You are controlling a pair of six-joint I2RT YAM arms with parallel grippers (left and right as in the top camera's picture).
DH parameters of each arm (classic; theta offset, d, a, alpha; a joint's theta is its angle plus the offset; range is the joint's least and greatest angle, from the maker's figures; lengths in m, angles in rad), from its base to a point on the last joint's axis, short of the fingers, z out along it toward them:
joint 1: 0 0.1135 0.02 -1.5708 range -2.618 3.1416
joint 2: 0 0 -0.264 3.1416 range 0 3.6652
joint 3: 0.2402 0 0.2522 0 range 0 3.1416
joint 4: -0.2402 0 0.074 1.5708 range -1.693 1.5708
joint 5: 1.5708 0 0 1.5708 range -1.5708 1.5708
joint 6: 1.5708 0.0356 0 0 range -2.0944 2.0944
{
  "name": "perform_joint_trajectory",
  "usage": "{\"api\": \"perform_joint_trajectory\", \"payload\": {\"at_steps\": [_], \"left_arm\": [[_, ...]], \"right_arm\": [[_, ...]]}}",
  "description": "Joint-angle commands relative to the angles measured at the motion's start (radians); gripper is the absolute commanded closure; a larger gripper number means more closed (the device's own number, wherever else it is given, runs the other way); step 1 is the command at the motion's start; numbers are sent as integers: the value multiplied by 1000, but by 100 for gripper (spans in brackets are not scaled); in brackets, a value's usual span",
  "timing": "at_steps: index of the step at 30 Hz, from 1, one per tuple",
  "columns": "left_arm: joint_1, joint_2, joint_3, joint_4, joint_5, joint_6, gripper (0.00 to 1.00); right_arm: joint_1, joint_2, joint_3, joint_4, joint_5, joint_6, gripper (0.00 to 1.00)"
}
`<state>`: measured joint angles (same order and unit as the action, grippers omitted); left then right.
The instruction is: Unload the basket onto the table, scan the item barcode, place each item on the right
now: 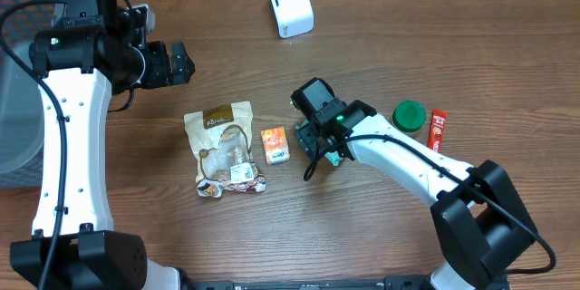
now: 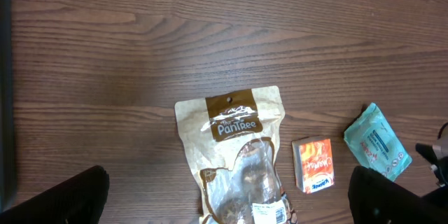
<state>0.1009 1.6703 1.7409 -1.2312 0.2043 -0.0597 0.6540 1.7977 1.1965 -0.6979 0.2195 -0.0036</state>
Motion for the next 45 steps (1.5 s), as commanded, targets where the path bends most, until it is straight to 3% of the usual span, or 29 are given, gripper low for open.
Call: {"api": "perform_joint_trajectory", "payload": {"at_steps": [1,13,17,20,23,37,45], "left_arm": [[3,5,-3,2,-2,1,0],[3,5,-3,2,-2,1,0],[3,5,-3,2,-2,1,0],[3,5,-3,2,-2,1,1],[3,5,-3,2,-2,1,0],[3,5,-3,2,-2,1,0],[3,5,-3,2,-2,1,0]], "right_arm": [[-8,11,-6,7,55,-5,20],[-5,29,-74,82,22,-21,22],[-8,29,-116,130,22,-21,30],[-5,29,-124,126,22,-19,43],[1,29,-124,127,23,-19,45],[0,33,-186,182,21,2,46],[0,34,-234,219,-121,3,47]]}}
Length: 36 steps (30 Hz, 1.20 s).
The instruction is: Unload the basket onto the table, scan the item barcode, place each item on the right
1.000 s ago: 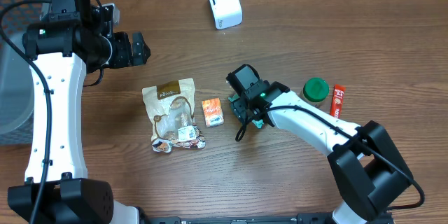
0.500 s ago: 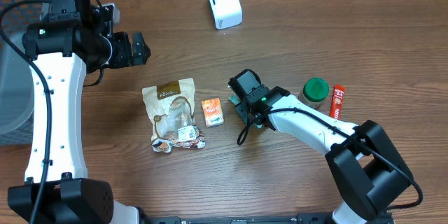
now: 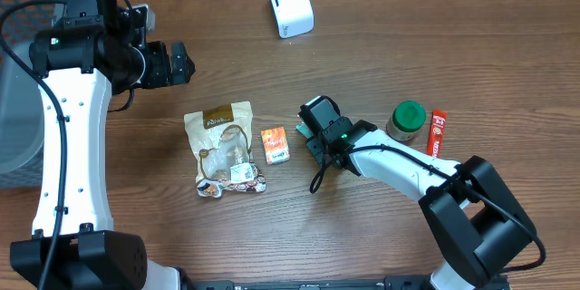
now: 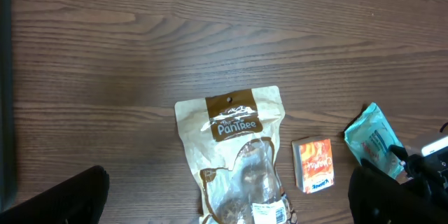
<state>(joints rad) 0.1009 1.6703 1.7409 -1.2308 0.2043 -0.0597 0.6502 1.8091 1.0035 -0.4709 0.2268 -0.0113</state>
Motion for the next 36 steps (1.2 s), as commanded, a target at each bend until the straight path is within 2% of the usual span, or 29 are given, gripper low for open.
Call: {"api": "perform_joint_trajectory", "payload": {"at_steps": [1,5,9,15,19,22,27,31,36], "left_arm": [[3,5,-3,1,-2,1,0],[3,5,-3,1,-2,1,0],[3,5,-3,1,-2,1,0],[3,5,-3,2,-2,1,0],[3,5,-3,1,-2,1,0],[3,5,-3,1,-2,1,0],[3,5,-3,1,-2,1,0],[3,5,-3,1,-2,1,0],[3,5,-3,1,-2,1,0]], "right_arm": [[4,23,-41,-11,-150,10,47],[4,23,-41,-11,-165,10,47],[-2,23,-41,-10,-150,10,67],[-2,23,-40,-12,-151,10,67],[-2,8,-12,-36,-152,26,84],[-2,-18,31,-70,-172,45,89],[-8,-93,92,-116,-258,76,96],[-48,-156,98,-114,-372,120,96],[-173,-172,97,-115,-746,120,96]]}}
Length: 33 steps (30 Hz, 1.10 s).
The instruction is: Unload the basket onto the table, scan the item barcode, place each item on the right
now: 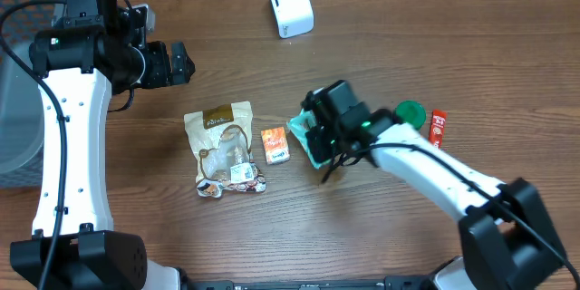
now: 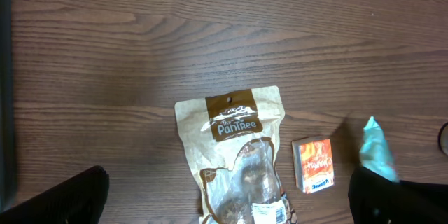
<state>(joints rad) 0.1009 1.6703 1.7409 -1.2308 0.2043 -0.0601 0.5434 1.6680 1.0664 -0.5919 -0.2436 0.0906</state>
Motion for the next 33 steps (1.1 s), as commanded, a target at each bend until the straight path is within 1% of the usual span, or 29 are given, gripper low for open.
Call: {"api": "perform_joint_trajectory", "payload": {"at_steps": [1,4,11,18,24,30,33], "left_arm": [[3,5,-3,1,-2,1,0],[3,5,-3,1,-2,1,0],[3,5,-3,2,-2,1,0],[3,5,-3,1,-2,1,0],[3,5,-3,1,-2,1,0],[3,5,-3,1,-2,1,0],[3,5,-3,1,-2,1,0]], "right_arm": [[-93,-29,33,5,-348,18,96],[-174,-27,32,6,-511,19,96],[-280,22,32,18,-655,68,96],[-281,163,32,75,-805,70,96],[-291,267,32,174,-932,76,96],[-291,328,32,196,-924,85,96],[-294,339,32,202,-857,85,96]]}}
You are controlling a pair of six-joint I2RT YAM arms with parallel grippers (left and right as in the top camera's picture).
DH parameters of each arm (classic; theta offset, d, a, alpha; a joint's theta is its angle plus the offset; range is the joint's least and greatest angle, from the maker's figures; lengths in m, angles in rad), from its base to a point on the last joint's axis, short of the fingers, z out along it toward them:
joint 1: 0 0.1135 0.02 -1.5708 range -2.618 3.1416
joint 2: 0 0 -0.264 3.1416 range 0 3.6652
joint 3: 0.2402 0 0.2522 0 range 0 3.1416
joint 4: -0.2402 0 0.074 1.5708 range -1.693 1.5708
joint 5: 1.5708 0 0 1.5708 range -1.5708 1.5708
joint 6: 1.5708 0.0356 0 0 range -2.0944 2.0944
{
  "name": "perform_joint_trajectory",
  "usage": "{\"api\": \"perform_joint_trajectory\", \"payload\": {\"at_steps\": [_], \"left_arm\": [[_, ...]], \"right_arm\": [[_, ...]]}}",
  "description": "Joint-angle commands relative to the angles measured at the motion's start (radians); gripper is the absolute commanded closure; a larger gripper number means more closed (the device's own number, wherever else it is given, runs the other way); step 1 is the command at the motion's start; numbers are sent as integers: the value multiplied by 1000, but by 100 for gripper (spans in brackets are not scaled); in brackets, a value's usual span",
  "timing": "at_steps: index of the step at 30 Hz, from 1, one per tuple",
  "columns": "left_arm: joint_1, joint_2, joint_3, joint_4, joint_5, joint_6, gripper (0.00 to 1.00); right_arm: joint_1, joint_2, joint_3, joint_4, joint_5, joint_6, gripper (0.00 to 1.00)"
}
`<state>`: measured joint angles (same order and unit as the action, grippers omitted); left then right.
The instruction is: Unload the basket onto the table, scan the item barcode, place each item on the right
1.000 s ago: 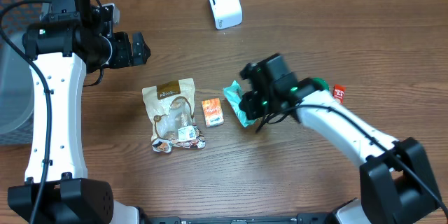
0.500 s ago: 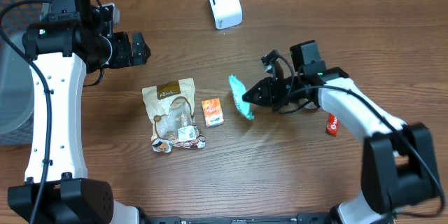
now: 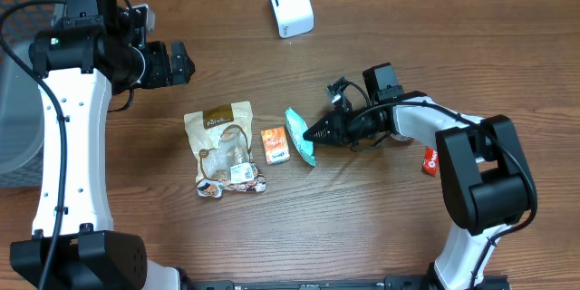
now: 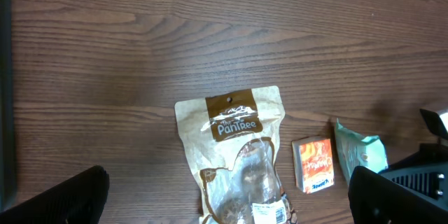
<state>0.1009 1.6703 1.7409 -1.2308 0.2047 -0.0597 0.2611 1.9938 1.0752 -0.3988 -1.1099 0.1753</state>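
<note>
The teal packet (image 3: 299, 136) stands tilted on edge just right of the small orange box (image 3: 275, 143). My right gripper (image 3: 319, 130) reaches in from the right, pointing left, and is shut on the packet's right side. In the left wrist view the teal packet (image 4: 360, 155) shows with the right gripper's dark tip (image 4: 420, 175) against it. The white scanner (image 3: 290, 4) stands at the back of the table. High at the far left, my left gripper (image 3: 178, 62) is open over the table with nothing between its fingers (image 4: 63, 194).
A brown snack pouch (image 3: 227, 148) lies left of the orange box. A red sachet (image 3: 430, 156) peeks out beside the right arm. A grey wire basket (image 3: 23, 0) fills the far left edge.
The right arm has swung round: its wrist now lies to the right and the gripper points left. The teal packet sits lower and more edge-on beside the orange box. The green-lidded jar is now hidden.
The right gripper first hovered over the teal packet lying right of the orange box, then sat down on it. Later it held the packet raised off the table. Now it holds the packet from the right side. The left arm stayed still throughout.
</note>
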Motion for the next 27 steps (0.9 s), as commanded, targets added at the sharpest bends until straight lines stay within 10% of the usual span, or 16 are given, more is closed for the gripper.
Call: {"api": "perform_joint_trajectory", "payload": {"at_steps": [1,27], "left_arm": [[3,5,-3,1,-3,1,0],[3,5,-3,1,-3,1,0]], "right_arm": [[-12,13,24,9,42,0,96],[-43,5,30,1,306,0,75]]}}
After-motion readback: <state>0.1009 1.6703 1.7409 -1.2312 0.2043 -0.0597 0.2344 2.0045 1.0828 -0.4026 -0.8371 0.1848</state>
